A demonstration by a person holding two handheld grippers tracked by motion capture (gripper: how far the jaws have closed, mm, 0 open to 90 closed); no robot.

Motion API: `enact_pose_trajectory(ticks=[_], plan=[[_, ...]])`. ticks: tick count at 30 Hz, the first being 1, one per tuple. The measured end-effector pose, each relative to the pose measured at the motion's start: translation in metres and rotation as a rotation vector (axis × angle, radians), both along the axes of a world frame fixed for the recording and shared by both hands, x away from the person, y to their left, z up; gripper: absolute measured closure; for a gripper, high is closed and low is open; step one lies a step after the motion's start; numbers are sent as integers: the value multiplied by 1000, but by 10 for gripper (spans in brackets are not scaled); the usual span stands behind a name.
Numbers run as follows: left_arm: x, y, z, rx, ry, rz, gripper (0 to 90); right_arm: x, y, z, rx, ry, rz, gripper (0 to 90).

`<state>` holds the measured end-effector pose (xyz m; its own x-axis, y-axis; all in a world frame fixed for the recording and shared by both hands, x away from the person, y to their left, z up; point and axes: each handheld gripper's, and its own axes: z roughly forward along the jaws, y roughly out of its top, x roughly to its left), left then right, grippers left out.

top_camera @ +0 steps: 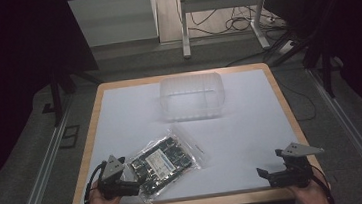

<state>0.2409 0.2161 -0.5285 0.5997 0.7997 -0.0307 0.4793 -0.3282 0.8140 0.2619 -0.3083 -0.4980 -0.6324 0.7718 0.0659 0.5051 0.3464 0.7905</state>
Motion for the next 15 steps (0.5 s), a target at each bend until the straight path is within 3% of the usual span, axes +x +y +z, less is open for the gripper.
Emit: enact_pose_trajectory(ticks=[3, 7, 8, 11, 15], plan=[[-1, 0, 0, -13, 1, -12, 11, 2, 3, -1, 23, -2, -1, 4], [-3, 1, 1, -32, -16, -30, 6, 2, 9, -4, -23, 7, 24, 5], [-3, 1, 1, -29, -21, -38, 2, 2, 10, -5, -42, 20, 31, 7], [-4, -1, 0, -8, -31, -49, 1, 4, 9, -6, -29, 46, 34, 10], [-5, -1, -1, -5, -22, -49, 1, 6, 7, -6, -19, 44, 35, 11]])
